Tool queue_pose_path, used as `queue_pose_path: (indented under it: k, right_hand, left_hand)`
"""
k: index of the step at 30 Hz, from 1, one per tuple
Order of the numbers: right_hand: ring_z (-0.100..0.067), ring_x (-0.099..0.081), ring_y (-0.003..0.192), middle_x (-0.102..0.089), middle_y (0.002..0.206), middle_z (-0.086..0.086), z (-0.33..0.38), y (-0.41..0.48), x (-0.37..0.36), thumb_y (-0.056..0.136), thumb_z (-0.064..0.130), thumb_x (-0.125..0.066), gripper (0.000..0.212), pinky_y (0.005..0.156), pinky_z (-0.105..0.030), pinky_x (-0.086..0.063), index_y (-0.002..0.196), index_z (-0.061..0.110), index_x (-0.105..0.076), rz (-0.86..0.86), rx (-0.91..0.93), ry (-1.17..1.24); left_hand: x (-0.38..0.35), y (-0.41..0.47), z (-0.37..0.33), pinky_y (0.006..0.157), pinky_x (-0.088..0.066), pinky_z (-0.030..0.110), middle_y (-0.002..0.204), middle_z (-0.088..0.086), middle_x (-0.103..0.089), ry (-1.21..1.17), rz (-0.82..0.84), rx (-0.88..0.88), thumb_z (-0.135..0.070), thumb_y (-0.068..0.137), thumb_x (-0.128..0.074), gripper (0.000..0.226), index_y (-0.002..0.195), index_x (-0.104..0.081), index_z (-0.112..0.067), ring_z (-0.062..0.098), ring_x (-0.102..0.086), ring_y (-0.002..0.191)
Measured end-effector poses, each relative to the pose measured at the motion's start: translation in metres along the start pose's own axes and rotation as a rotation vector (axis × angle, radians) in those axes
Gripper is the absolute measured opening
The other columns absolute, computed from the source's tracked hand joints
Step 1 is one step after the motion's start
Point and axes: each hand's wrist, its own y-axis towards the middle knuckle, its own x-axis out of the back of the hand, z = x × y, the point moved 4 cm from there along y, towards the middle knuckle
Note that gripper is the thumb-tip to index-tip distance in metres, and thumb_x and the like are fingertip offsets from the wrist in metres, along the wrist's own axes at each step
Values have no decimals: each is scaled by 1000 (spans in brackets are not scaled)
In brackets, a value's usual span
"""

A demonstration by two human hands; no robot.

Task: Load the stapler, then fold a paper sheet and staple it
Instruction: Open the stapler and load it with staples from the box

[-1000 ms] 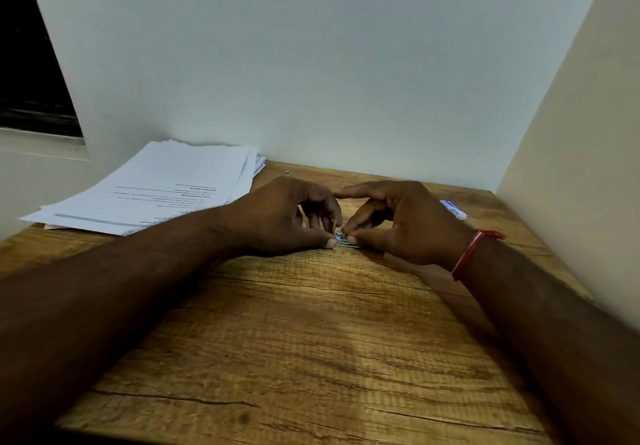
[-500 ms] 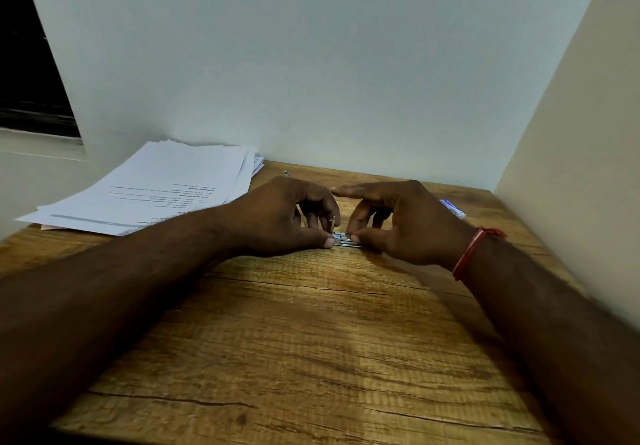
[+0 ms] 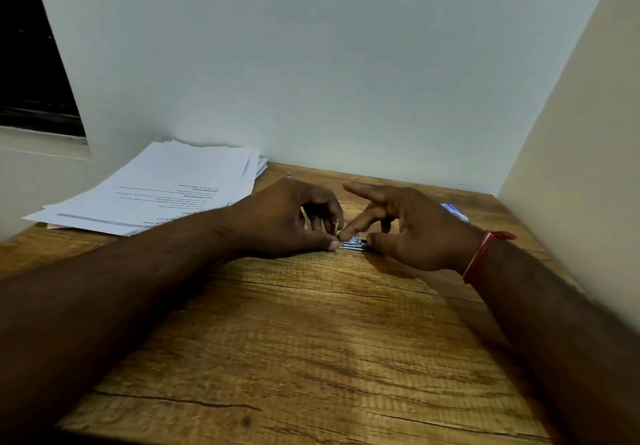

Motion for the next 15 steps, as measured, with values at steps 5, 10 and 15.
queue_pose_path:
  k: [5, 10, 15]
  right_hand:
    - [-30, -73, 94, -79, 104, 34, -4, 0, 5, 94, 6, -72, 92, 93, -37, -59, 171, 34, -30, -8, -44, -36]
    - [-26, -74, 92, -80, 100, 32, -8, -1, 11, 93, 7, -75, 91, 87, -37, -60, 170, 33, -34, -26, -90, -36]
    - [-30, -76, 95, -82, 97, 29, -11, -1, 12, 93, 7, -76, 90, 86, -40, -60, 170, 30, -35, -38, -89, -12]
  left_hand:
    - [0, 0, -1, 66, -52, 15, 88, -19, -77, 14, -2, -4, -35, 85, -98, 23, 99, -80, -33, -2, -70, 77]
    - [1, 0, 0, 66, -52, 15, 88, -17, -78, 29, -5, -3, -36, 86, -97, 21, 97, -79, -33, 0, -70, 78]
    - [1, 1, 0, 65, -50, 14, 87, -20, -77, 34, 6, 10, -36, 86, -97, 21, 96, -79, -32, -2, -69, 76]
